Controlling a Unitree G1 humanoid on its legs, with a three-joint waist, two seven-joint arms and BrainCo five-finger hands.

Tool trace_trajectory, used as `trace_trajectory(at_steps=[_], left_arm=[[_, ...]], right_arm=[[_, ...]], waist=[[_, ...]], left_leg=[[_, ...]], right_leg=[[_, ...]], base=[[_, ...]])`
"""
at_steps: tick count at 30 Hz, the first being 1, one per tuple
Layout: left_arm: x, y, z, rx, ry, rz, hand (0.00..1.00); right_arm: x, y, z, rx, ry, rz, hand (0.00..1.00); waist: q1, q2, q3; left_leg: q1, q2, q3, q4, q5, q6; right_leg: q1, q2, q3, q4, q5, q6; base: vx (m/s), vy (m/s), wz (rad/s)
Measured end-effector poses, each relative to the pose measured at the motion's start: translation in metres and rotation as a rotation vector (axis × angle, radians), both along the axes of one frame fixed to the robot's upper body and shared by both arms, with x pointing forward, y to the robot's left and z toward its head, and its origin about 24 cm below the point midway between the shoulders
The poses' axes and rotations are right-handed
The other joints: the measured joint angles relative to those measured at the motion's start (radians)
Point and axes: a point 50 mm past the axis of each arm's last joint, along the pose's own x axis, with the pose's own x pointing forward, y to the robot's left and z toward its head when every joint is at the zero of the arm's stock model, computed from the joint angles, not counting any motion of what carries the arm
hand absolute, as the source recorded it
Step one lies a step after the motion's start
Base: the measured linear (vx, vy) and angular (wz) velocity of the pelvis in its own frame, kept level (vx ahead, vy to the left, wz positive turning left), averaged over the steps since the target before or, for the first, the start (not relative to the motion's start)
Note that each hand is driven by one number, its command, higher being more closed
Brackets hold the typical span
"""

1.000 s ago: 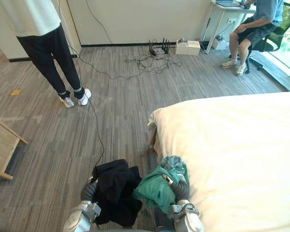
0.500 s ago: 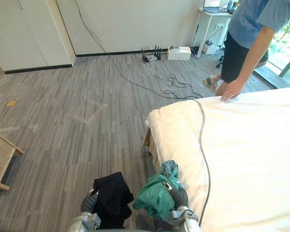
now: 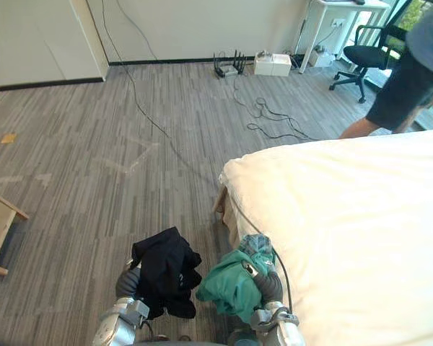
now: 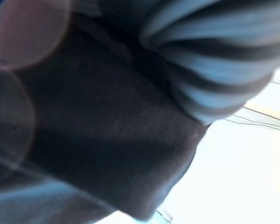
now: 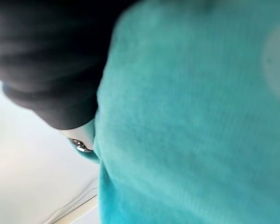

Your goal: Tidy the bed and pick cloth on bed and put in laundry

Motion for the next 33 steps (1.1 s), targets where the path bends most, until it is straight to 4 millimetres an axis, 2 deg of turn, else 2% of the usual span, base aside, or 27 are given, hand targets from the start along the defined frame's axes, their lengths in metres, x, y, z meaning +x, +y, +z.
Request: trace_trajectory(at_steps=[1,5,6,7,8,9,10,12,14,15,16,17,18,19,20,21,22,23,24,25,26,28,29,30,31,32,33], left_arm=[[0.002,0.002,0.001,0.000,-0.006,0.008,1.00],[0.007,-0.001,0.003,-0.012,-0.020,0.000,1.00],[0.008,-0.002,0.003,-0.012,-0.024,-0.002,1.00],[0.010,-0.002,0.004,-0.012,-0.028,-0.003,1.00],[0.009,-0.002,0.003,-0.013,-0.025,-0.004,1.00],[0.007,-0.003,-0.002,-0.013,0.002,-0.004,1.00],[0.007,-0.016,-0.005,-0.043,0.015,-0.026,1.00],[0.007,-0.030,-0.004,-0.083,0.006,-0.061,1.00],[0.006,-0.028,-0.004,-0.078,0.003,-0.063,1.00],[0.007,-0.023,-0.004,-0.061,0.000,-0.065,1.00],[0.007,-0.022,-0.004,-0.054,0.001,-0.064,1.00],[0.005,-0.022,-0.005,-0.058,0.006,-0.061,1.00],[-0.002,-0.020,-0.008,-0.059,0.022,-0.042,1.00],[0.000,-0.018,-0.007,-0.059,0.017,-0.030,1.00],[0.000,-0.018,-0.007,-0.062,0.018,-0.027,1.00],[-0.002,-0.018,-0.008,-0.068,0.022,-0.021,1.00],[-0.006,-0.016,-0.010,-0.069,0.034,-0.004,1.00],[-0.009,-0.013,-0.011,-0.067,0.042,0.011,1.00],[-0.013,-0.009,-0.013,-0.063,0.053,0.030,1.00],[-0.012,-0.009,-0.013,-0.063,0.051,0.030,1.00],[-0.010,-0.009,-0.011,-0.063,0.035,0.035,1.00],[-0.006,-0.009,-0.008,-0.063,0.018,0.036,1.00],[-0.003,-0.009,-0.003,-0.065,-0.006,0.039,1.00],[-0.002,-0.011,0.000,-0.070,-0.018,0.035,1.00],[-0.004,-0.011,0.000,-0.071,-0.015,0.035,1.00],[-0.003,-0.011,0.000,-0.074,-0.006,0.044,1.00],[0.000,-0.009,0.003,-0.078,-0.018,0.062,1.00]], right_arm=[[0.001,0.003,0.000,0.004,0.001,0.013,1.00],[0.001,0.007,-0.001,0.006,0.002,0.037,1.00],[0.001,0.007,-0.001,0.005,0.003,0.038,1.00],[0.001,0.006,-0.001,0.010,0.002,0.034,1.00],[0.001,0.005,0.000,0.007,0.001,0.035,1.00],[0.000,0.004,-0.001,0.009,0.005,0.029,1.00],[-0.001,-0.007,-0.001,-0.020,0.013,0.015,1.00],[0.003,-0.018,0.003,-0.056,-0.004,0.006,1.00],[0.008,-0.016,0.005,-0.049,-0.019,0.009,1.00],[0.009,-0.014,0.006,-0.045,-0.026,0.011,1.00],[0.010,-0.012,0.007,-0.042,-0.029,0.022,1.00],[0.008,-0.012,0.007,-0.044,-0.030,0.027,1.00],[0.004,-0.008,0.006,-0.035,-0.022,0.043,1.00],[0.003,-0.010,0.004,-0.039,-0.011,0.042,1.00],[0.002,-0.011,0.003,-0.043,-0.006,0.048,1.00],[-0.002,-0.012,0.002,-0.053,-0.002,0.056,1.00],[-0.004,-0.013,0.002,-0.054,0.005,0.056,1.00],[-0.005,-0.012,0.002,-0.050,0.004,0.060,1.00],[-0.004,-0.011,0.002,-0.042,-0.007,0.068,1.00],[-0.003,-0.013,0.003,-0.043,-0.015,0.070,1.00],[0.001,-0.018,0.006,-0.051,-0.033,0.061,1.00],[0.003,-0.022,0.008,-0.057,-0.045,0.055,1.00],[0.003,-0.022,0.008,-0.055,-0.047,0.062,1.00],[0.000,-0.023,0.007,-0.057,-0.041,0.062,1.00],[-0.002,-0.024,0.006,-0.064,-0.030,0.065,1.00],[-0.005,-0.020,0.000,-0.048,0.004,0.072,1.00],[-0.003,-0.015,0.003,-0.038,-0.012,0.095,1.00]], waist=[[0.002,-0.002,0.003],[0.000,0.032,0.023],[-0.005,0.042,0.028],[-0.018,0.038,0.029],[-0.025,0.037,0.029],[-0.040,0.043,0.029],[-0.046,0.081,0.037],[-0.048,0.128,0.038],[-0.047,0.130,0.034],[-0.048,0.123,0.030],[-0.051,0.134,0.016],[-0.051,0.139,0.008],[-0.039,0.144,-0.004],[-0.052,0.141,-0.001],[-0.052,0.141,-0.001],[-0.035,0.154,0.004],[-0.023,0.158,0.007],[-0.019,0.146,0.007],[-0.004,0.135,0.003],[0.002,0.136,0.001],[0.010,0.133,0.001],[0.021,0.127,0.003],[0.028,0.119,0.008],[0.028,0.126,0.006],[0.031,0.135,0.001],[0.028,0.090,-0.004],[0.030,0.073,-0.012]], left_leg=[[-0.002,0.009,-0.015,0.023,-0.021,0.000],[0.025,0.079,-0.055,0.065,-0.076,-0.023],[0.041,0.097,-0.070,0.066,-0.088,-0.036],[0.057,0.103,-0.077,0.067,-0.099,-0.049],[0.063,0.104,-0.079,0.075,-0.109,-0.060],[0.070,0.114,-0.086,0.111,-0.136,-0.084],[0.066,0.136,-0.059,0.137,-0.142,-0.089],[0.074,0.139,-0.020,0.131,-0.142,-0.089],[0.082,0.136,-0.009,0.135,-0.150,-0.088],[0.081,0.139,-0.014,0.134,-0.179,-0.085],[0.068,0.150,-0.013,0.139,-0.219,-0.069],[0.067,0.157,-0.008,0.134,-0.226,-0.067],[0.057,0.172,0.014,0.198,-0.219,-0.082],[-0.051,0.215,0.049,0.438,-0.197,-0.045],[-0.105,0.240,0.053,0.556,-0.161,-0.006],[-0.186,0.288,0.053,0.744,-0.042,0.034],[-0.227,0.307,0.042,0.847,0.122,0.037],[-0.240,0.303,0.043,0.883,0.221,0.034],[-0.273,0.279,0.037,0.928,0.184,0.005],[-0.290,0.261,0.035,0.920,0.088,-0.017],[-0.339,0.206,0.034,0.805,-0.040,-0.027],[-0.389,0.169,0.054,0.641,-0.087,-0.060],[-0.403,0.153,0.083,0.425,-0.050,-0.097],[-0.380,0.155,0.101,0.243,0.033,-0.105],[-0.362,0.156,0.121,0.177,0.143,-0.029],[-0.327,0.123,0.158,0.164,0.141,-0.016],[-0.338,0.111,0.166,0.194,0.123,-0.004]], right_leg=[[-0.017,0.004,0.002,-0.007,-0.024,-0.003],[-0.054,0.060,0.001,-0.124,-0.028,-0.018],[-0.069,0.095,0.018,-0.181,-0.013,-0.017],[-0.088,0.114,0.022,-0.232,0.032,-0.027],[-0.095,0.122,0.030,-0.252,0.077,-0.046],[-0.071,0.138,0.029,-0.258,0.131,-0.130],[-0.047,0.155,0.026,-0.261,0.129,-0.135],[-0.053,0.147,0.026,-0.236,0.118,-0.143],[-0.060,0.139,0.027,-0.205,0.085,-0.143],[-0.067,0.140,0.022,-0.194,0.046,-0.140],[-0.075,0.144,0.009,-0.179,0.024,-0.135],[-0.073,0.149,0.004,-0.179,0.019,-0.132],[-0.060,0.155,0.000,-0.197,0.004,-0.146],[-0.047,0.156,-0.024,-0.199,-0.010,-0.147],[-0.034,0.167,-0.027,-0.207,-0.013,-0.150],[0.011,0.186,-0.023,-0.236,-0.014,-0.153],[0.068,0.194,0.001,-0.276,-0.012,-0.159],[0.099,0.189,0.025,-0.302,-0.009,-0.164],[0.149,0.175,0.058,-0.344,-0.007,-0.164],[0.162,0.170,0.076,-0.360,-0.006,-0.164],[0.190,0.140,0.094,-0.399,-0.004,-0.161],[0.217,0.112,0.115,-0.427,-0.008,-0.139],[0.253,0.087,0.122,-0.432,-0.031,-0.091],[0.277,0.085,0.119,-0.431,-0.053,-0.062],[0.298,0.088,0.117,-0.427,-0.071,-0.043],[0.320,0.043,0.120,-0.430,-0.082,-0.028],[0.338,0.026,0.108,-0.468,-0.055,-0.012]], base=[[0.20,-0.050,0.27],[0.16,-0.107,0.21],[0.19,-0.206,0.32],[0.22,-0.227,0.35],[0.26,-0.247,0.48],[0.28,-0.217,0.39],[0.27,-0.175,0.34],[0.18,-0.037,0.10],[0.09,0.000,0.08],[0.01,-0.039,0.17],[0.01,-0.040,0.18],[0.13,0.009,0.17],[0.19,0.025,0.27],[0.20,0.003,0.27],[0.22,-0.038,0.13],[0.31,0.011,-0.25],[0.35,0.063,-0.38],[0.39,0.161,-0.54],[0.33,0.152,-0.51],[0.49,0.230,-0.64],[0.39,0.174,-0.49],[0.39,0.189,-0.41],[0.52,0.247,-0.27],[0.53,0.258,-0.19],[0.37,0.176,-0.03],[0.35,0.141,-0.01],[0.42,0.150,-0.01]])
